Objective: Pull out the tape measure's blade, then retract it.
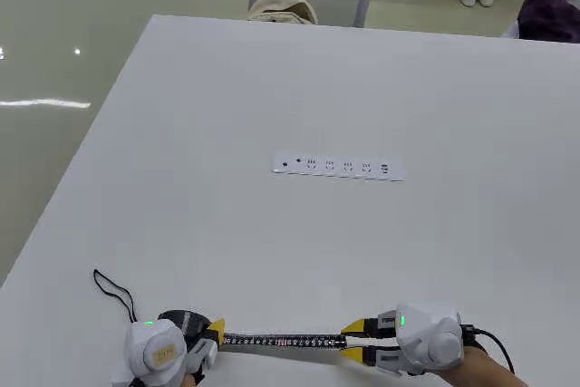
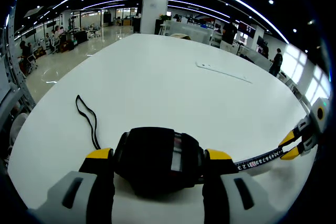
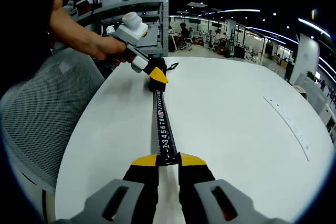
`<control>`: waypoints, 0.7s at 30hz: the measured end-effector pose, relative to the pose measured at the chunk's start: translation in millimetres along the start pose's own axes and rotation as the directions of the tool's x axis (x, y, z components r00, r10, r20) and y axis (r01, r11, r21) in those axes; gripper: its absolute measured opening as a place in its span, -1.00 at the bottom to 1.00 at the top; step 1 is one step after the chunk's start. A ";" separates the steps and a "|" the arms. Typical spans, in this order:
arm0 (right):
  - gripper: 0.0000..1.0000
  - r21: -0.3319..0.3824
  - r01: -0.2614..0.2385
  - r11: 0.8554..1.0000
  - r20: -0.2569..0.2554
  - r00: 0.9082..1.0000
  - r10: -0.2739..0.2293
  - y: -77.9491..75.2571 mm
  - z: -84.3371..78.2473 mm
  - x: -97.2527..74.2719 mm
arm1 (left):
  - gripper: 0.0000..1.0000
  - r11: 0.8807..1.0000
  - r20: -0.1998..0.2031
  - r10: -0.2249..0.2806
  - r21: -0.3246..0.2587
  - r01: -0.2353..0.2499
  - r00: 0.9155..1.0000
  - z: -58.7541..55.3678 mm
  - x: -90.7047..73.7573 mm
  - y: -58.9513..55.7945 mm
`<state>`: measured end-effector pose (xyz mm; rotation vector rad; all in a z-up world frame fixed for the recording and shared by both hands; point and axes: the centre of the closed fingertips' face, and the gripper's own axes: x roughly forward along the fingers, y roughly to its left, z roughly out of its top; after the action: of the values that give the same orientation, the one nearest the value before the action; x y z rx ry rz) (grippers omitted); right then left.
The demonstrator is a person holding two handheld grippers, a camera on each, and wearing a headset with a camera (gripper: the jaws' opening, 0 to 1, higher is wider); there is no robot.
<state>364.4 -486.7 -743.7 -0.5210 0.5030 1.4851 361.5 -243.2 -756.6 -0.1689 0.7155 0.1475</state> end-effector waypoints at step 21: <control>-0.77 -0.017 0.001 1.000 0.007 1.000 -0.001 -2.8 10.7 7.9 | 0.30 0.999 0.005 -0.018 -0.030 0.018 1.000 -0.5 -0.4 2.1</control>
<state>367.4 -473.9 -740.0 -0.5289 0.4847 1.4908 360.5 -241.3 -756.9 -0.2036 0.7076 0.1416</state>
